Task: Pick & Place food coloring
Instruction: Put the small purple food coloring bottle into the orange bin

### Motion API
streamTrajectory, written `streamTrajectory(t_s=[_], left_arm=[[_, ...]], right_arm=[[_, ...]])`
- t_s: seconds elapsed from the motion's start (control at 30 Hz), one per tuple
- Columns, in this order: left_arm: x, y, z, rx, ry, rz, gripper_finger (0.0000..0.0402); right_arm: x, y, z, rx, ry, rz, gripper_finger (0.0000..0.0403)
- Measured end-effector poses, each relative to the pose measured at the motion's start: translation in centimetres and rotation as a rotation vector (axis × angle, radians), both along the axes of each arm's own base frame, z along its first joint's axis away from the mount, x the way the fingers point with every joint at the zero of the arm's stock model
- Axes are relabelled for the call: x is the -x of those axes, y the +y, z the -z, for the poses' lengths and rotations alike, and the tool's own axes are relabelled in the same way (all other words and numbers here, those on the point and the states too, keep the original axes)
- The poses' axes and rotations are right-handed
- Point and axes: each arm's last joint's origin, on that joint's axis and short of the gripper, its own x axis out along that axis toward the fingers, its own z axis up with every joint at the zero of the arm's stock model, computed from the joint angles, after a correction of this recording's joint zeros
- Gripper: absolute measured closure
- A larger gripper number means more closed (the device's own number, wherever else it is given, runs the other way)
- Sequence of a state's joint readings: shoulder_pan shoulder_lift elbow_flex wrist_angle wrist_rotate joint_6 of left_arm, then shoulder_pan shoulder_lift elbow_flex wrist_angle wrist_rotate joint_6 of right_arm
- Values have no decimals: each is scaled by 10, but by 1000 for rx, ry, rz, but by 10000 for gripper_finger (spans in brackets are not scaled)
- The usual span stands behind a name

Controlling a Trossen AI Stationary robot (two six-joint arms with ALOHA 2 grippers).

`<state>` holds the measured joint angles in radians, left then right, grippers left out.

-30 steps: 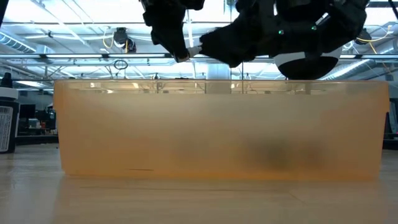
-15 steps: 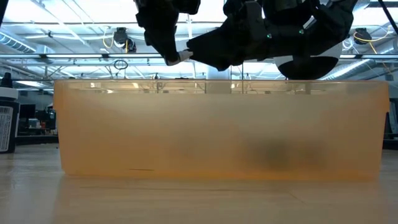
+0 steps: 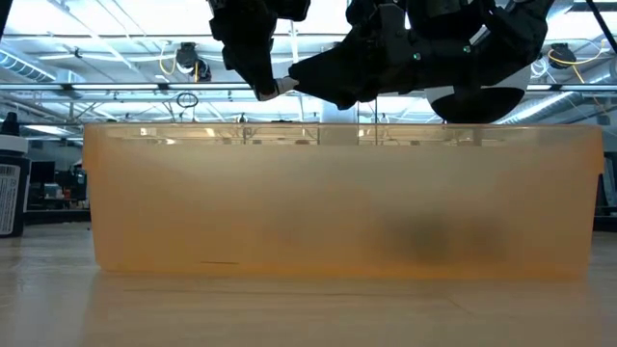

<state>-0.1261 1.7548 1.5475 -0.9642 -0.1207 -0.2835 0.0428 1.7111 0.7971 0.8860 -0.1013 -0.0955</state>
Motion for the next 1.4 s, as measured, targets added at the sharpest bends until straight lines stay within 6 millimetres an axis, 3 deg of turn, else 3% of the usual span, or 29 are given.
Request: streamTrajectory(t_s=[0.33, 0.67, 0.9, 1.4], left_arm=[[0, 0, 0, 14, -4, 4, 352], [0, 0, -1, 16, -4, 5, 352], [0, 0, 0, 15, 4, 8, 352], [3, 0, 1, 14, 33, 0, 352]], right_arm=[[-2, -8, -1, -5, 8, 21, 217], [-4, -8, 0, -1, 11, 20, 228], [-22, -7, 10, -2, 32, 16, 226], [-19, -8, 5, 4, 58, 17, 236]])
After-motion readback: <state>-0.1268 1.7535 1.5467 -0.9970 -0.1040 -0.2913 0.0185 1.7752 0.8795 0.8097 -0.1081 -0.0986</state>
